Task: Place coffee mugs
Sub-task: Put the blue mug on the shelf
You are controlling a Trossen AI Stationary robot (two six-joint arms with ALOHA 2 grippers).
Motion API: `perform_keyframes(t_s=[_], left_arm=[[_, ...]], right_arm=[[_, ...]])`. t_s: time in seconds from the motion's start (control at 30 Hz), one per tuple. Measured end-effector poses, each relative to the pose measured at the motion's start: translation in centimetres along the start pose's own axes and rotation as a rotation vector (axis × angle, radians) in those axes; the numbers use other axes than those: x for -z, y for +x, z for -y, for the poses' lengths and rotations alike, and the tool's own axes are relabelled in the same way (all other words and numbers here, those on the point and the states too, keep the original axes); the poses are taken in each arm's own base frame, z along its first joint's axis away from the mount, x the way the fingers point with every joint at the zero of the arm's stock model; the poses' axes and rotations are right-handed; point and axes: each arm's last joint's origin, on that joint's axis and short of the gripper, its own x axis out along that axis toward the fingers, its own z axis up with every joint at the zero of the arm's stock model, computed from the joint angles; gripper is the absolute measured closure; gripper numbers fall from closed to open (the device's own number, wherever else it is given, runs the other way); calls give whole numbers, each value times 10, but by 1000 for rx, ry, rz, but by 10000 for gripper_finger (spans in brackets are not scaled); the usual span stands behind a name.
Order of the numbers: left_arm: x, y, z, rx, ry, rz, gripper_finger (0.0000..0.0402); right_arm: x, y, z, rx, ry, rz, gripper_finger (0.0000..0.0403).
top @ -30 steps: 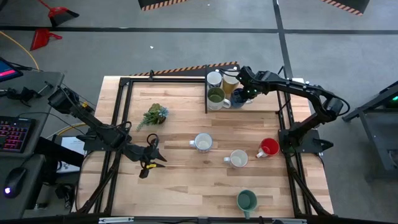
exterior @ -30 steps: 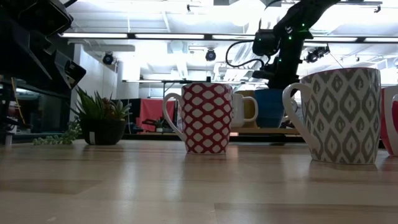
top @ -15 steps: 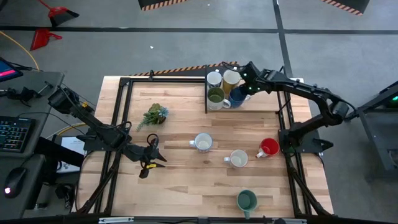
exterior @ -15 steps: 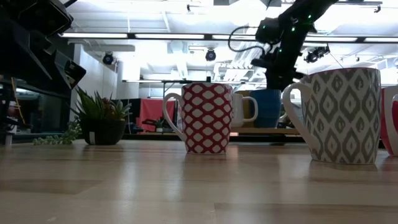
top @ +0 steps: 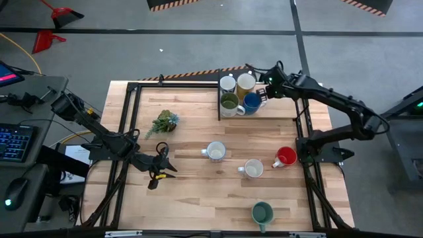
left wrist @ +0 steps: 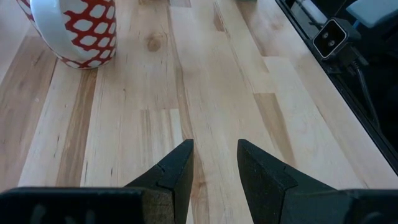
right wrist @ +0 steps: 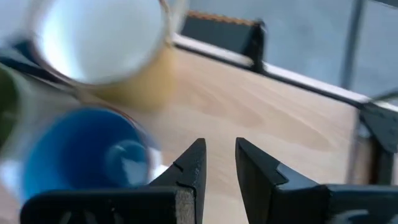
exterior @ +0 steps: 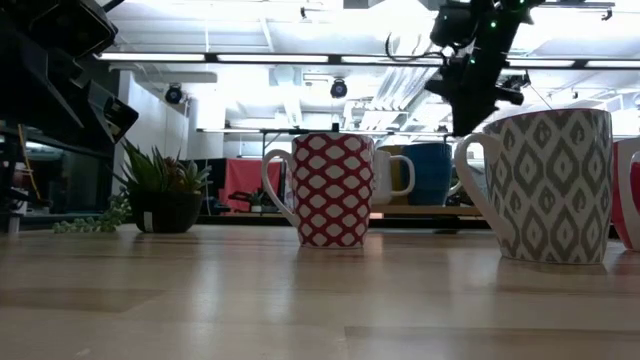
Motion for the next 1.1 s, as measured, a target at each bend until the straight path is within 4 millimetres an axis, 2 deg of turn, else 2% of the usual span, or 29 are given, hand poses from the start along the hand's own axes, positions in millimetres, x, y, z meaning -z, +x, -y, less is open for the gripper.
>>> perform_keyframes(t_s=[0.13, 0.47, 0.67, 1.1], left_arm=[[0, 0, 0, 0, 0, 0, 289], [0, 0, 0, 1, -2, 4, 289], [0, 0, 0, 1, -2, 4, 289], [0, 0, 0, 1, -2, 4, 289]], right_arm=[[6, 7, 1, 58, -31, -73, 339], [7, 24, -4, 116, -89, -124, 339], [7, 25, -3, 124, -104, -123, 339], [9, 25, -5, 29, -121, -183, 339]])
